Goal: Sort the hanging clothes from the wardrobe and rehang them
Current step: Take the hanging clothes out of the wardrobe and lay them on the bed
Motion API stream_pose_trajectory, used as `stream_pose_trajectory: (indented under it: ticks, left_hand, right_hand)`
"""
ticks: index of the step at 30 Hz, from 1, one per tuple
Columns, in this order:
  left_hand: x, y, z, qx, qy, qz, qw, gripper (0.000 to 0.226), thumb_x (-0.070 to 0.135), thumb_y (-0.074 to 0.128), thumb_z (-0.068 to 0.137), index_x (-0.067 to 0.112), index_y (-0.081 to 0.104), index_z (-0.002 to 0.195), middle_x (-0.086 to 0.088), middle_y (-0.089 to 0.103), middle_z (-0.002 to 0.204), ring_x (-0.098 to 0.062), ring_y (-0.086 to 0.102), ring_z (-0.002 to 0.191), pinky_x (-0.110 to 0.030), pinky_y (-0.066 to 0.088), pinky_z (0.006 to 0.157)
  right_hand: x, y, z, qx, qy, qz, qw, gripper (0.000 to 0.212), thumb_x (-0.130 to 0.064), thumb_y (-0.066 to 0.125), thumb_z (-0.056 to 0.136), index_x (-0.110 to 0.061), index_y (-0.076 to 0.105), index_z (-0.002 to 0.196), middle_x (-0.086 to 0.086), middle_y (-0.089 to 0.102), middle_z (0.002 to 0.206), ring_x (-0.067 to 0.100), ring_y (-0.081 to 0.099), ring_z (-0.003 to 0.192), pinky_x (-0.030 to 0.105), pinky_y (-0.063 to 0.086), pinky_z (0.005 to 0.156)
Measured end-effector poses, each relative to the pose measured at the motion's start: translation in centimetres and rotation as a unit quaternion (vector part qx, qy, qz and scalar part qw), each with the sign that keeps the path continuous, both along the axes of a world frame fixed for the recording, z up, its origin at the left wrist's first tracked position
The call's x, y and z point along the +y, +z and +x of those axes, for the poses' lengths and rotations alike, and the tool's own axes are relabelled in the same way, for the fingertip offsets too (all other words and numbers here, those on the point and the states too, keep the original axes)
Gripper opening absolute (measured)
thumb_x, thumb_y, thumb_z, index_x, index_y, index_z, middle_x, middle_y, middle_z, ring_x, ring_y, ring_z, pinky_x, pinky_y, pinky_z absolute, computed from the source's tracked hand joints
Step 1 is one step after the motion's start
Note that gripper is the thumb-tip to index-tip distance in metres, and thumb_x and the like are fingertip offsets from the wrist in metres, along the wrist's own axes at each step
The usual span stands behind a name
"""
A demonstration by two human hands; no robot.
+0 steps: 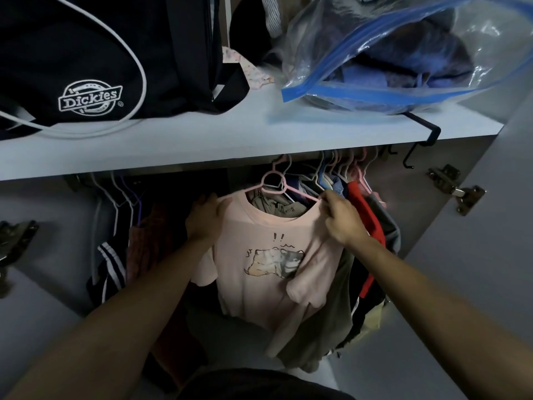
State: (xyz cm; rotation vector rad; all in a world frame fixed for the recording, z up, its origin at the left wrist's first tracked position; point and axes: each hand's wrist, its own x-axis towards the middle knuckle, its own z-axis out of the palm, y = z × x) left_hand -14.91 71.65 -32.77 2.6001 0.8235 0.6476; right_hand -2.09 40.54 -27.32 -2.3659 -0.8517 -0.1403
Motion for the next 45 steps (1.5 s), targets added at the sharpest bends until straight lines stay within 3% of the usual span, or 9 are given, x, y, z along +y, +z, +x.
stream_pose_trajectory:
  ticks: [7, 12, 18, 21, 28, 34, 39, 42, 45]
  left_hand:
    - [-1.1, 3.2, -1.4, -0.027, 0.008, 0.016, 0.999, 0.052, 0.053, 0.037, 0.109, 0.009, 0.058, 0.126, -0.019, 0.058, 0.128, -0.039, 0.057, 0.116, -0.041, 0.043, 0.078]
    - [-3.0, 3.7, -3.9, -0.008, -0.012, 0.097, 0.995, 0.057, 0.056, 0.03, 0.104, 0.008, 0.062, 0.11, -0.019, 0.064, 0.111, -0.04, 0.061, 0.103, -0.047, 0.048, 0.083]
    - [-7.7, 6.0, -7.7, -0.033, -0.059, 0.13, 0.989, 0.052, 0.05, 0.03, 0.106, 0.009, 0.063, 0.101, -0.014, 0.067, 0.1, -0.036, 0.062, 0.092, -0.043, 0.046, 0.075]
    - [-10.1, 6.8, -10.2, -0.039, -0.082, 0.144, 0.985, 0.05, 0.053, 0.033, 0.106, 0.014, 0.062, 0.097, -0.009, 0.067, 0.094, -0.03, 0.061, 0.088, -0.044, 0.046, 0.075]
    - [-14.5, 7.4, -13.2, -0.01, -0.164, 0.146, 0.976, 0.051, 0.06, 0.035, 0.103, 0.017, 0.061, 0.094, -0.004, 0.066, 0.087, -0.024, 0.059, 0.081, -0.041, 0.047, 0.074]
    - [-19.5, 6.5, -13.9, -0.025, -0.291, 0.14, 0.946, 0.045, 0.056, 0.042, 0.103, 0.018, 0.057, 0.084, -0.002, 0.061, 0.074, -0.023, 0.059, 0.068, -0.033, 0.044, 0.057]
    - [-26.4, 5.0, -16.2, -0.039, -0.4, 0.115, 0.908, 0.039, 0.048, 0.054, 0.102, 0.016, 0.053, 0.079, -0.01, 0.06, 0.072, -0.035, 0.059, 0.067, -0.037, 0.042, 0.055]
    - [-32.3, 4.0, -17.9, -0.037, -0.466, 0.097, 0.879, 0.039, 0.049, 0.052, 0.101, 0.016, 0.055, 0.08, -0.009, 0.06, 0.072, -0.035, 0.06, 0.067, -0.034, 0.036, 0.056]
    - [-38.8, 3.4, -19.6, -0.027, -0.518, 0.074, 0.852, 0.047, 0.056, 0.049, 0.1, 0.016, 0.055, 0.078, -0.01, 0.06, 0.072, -0.039, 0.06, 0.072, -0.041, 0.045, 0.055]
  right_hand:
    - [-0.5, 2.3, -0.6, -0.078, -0.023, 0.019, 0.996, 0.013, -0.009, 0.05, 0.096, -0.018, 0.051, 0.105, 0.01, 0.066, 0.107, 0.035, 0.061, 0.093, 0.038, 0.041, 0.068]
    - [-3.1, 2.5, -2.4, -0.056, -0.023, 0.03, 0.998, 0.007, -0.022, 0.057, 0.1, -0.023, 0.052, 0.106, 0.004, 0.068, 0.108, 0.032, 0.064, 0.097, 0.046, 0.053, 0.075]
    - [-6.5, 3.2, -5.9, -0.042, -0.008, 0.052, 0.998, 0.008, -0.03, 0.055, 0.103, -0.027, 0.05, 0.109, 0.002, 0.065, 0.115, 0.029, 0.061, 0.105, 0.044, 0.051, 0.079]
    - [-8.8, 3.1, -7.9, -0.033, -0.014, 0.058, 0.998, 0.008, -0.028, 0.056, 0.103, -0.023, 0.052, 0.108, 0.002, 0.064, 0.112, 0.03, 0.061, 0.104, 0.038, 0.042, 0.075]
    - [-14.5, 1.0, -14.8, 0.016, -0.092, 0.075, 0.993, 0.006, -0.032, 0.055, 0.104, -0.031, 0.049, 0.105, -0.008, 0.059, 0.103, 0.024, 0.06, 0.099, 0.035, 0.037, 0.073]
    - [-20.3, -0.5, -23.2, 0.023, -0.211, 0.114, 0.97, 0.019, -0.044, 0.058, 0.102, -0.031, 0.048, 0.093, -0.007, 0.06, 0.09, 0.021, 0.057, 0.088, 0.037, 0.041, 0.068]
    - [-27.5, -2.3, -32.7, 0.003, -0.303, 0.101, 0.948, 0.032, -0.055, 0.048, 0.099, -0.024, 0.055, 0.098, -0.006, 0.061, 0.09, 0.021, 0.057, 0.087, 0.037, 0.043, 0.068]
    - [-32.7, -2.8, -38.3, -0.013, -0.361, 0.1, 0.927, 0.032, -0.053, 0.047, 0.102, -0.022, 0.056, 0.098, -0.005, 0.061, 0.09, 0.022, 0.056, 0.084, 0.035, 0.039, 0.066]
    - [-38.3, -3.2, -43.6, -0.014, -0.418, 0.094, 0.904, 0.021, -0.042, 0.056, 0.105, -0.022, 0.057, 0.1, -0.008, 0.059, 0.092, 0.02, 0.055, 0.085, 0.037, 0.042, 0.068]
